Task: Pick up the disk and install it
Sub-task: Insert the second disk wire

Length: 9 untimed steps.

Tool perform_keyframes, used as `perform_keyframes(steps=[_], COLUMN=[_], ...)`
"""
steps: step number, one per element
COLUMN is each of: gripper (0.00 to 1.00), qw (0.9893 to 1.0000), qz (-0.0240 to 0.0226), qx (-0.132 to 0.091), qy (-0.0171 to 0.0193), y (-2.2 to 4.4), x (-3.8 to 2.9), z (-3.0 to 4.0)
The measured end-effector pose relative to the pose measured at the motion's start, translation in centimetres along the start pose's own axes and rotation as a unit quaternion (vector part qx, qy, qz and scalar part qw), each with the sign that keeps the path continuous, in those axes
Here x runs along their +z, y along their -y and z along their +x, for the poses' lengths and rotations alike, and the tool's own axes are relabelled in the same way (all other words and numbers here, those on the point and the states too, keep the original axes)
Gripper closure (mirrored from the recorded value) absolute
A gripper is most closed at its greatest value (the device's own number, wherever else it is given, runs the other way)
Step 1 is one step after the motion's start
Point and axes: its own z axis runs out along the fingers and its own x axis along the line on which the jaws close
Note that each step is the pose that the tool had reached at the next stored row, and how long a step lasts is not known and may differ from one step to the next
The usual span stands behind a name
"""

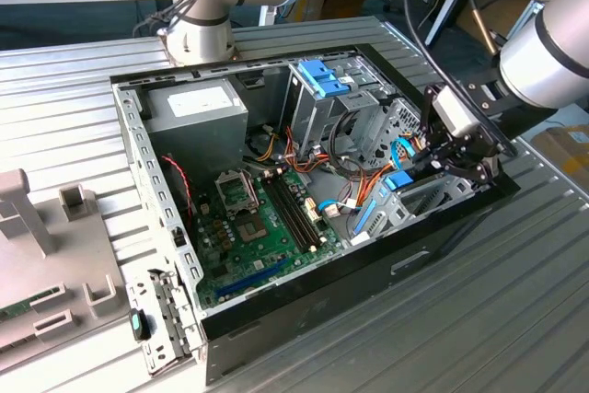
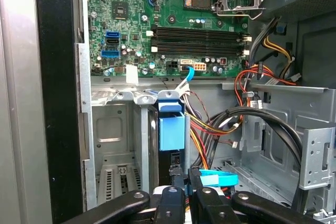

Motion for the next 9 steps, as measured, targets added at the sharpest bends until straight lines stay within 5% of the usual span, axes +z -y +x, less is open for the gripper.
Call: perform_keyframes(steps=[9], gripper=[0.84], qw=[1.0000], qz=[0.0000], qx=[0.000], qy=[0.0002], y=[-0.03], x=[0.37], z=[0.09])
